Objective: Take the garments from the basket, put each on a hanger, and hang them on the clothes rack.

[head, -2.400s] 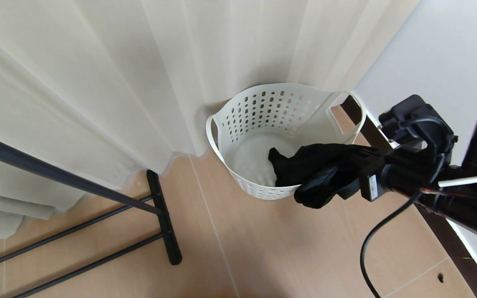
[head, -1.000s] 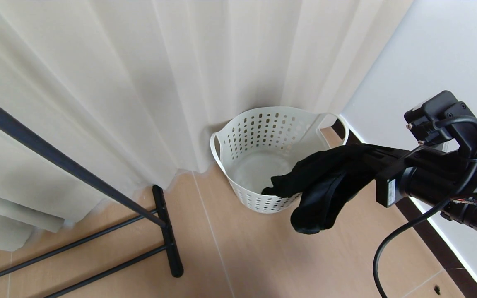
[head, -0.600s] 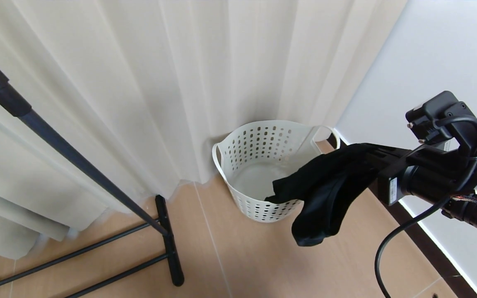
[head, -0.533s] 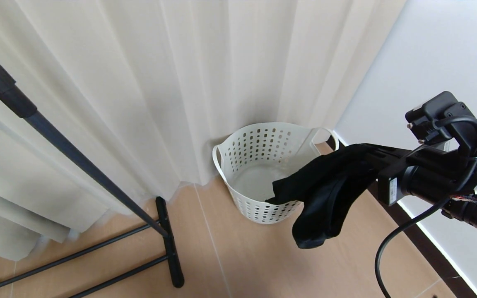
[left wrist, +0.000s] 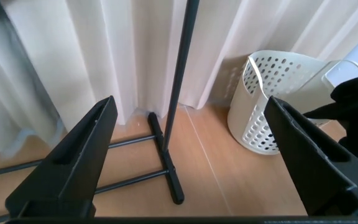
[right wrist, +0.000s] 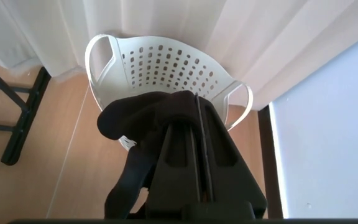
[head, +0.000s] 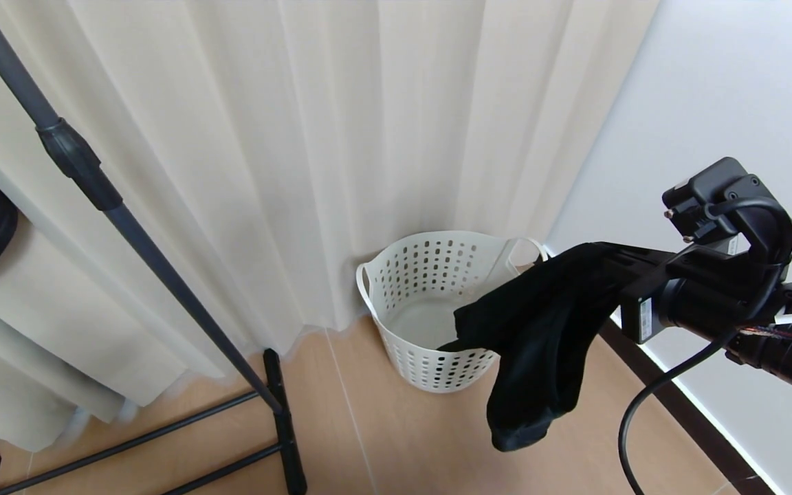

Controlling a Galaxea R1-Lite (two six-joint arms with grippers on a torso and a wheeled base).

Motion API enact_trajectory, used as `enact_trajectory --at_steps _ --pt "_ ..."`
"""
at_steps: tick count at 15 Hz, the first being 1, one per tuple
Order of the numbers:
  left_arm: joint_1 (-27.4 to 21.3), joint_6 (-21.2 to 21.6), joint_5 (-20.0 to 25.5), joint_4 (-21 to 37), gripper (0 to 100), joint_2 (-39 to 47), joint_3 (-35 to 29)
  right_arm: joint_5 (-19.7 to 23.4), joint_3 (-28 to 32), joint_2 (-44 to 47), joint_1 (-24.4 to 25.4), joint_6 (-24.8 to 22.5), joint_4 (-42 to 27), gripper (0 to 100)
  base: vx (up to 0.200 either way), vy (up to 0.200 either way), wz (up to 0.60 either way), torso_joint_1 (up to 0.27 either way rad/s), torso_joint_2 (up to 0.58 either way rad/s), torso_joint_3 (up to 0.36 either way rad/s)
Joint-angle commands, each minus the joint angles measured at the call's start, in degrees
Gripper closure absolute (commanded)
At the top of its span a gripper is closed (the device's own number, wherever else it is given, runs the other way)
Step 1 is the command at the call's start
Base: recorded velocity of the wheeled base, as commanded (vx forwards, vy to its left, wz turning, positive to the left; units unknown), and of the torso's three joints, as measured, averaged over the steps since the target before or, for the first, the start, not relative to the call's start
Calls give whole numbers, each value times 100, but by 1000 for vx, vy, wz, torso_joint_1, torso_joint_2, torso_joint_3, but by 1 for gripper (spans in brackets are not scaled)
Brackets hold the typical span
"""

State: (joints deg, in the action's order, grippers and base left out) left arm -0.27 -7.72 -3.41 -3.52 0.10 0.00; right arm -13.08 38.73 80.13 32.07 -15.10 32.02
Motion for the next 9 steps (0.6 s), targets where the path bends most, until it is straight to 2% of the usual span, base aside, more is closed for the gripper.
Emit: enact_trajectory --at_steps 1,6,9 --pt "0 -2 -1 -8 0 -1 0 -2 3 38 1 -1 6 100 0 0 0 2 -115 27" --pt "0 -2 -1 -8 0 -1 0 -2 29 20 -34 -1 14 100 0 0 0 19 -377 -149" --pt "0 -2 -1 -8 0 -1 0 7 29 20 -96 -1 14 100 0 0 0 77 -434 -170"
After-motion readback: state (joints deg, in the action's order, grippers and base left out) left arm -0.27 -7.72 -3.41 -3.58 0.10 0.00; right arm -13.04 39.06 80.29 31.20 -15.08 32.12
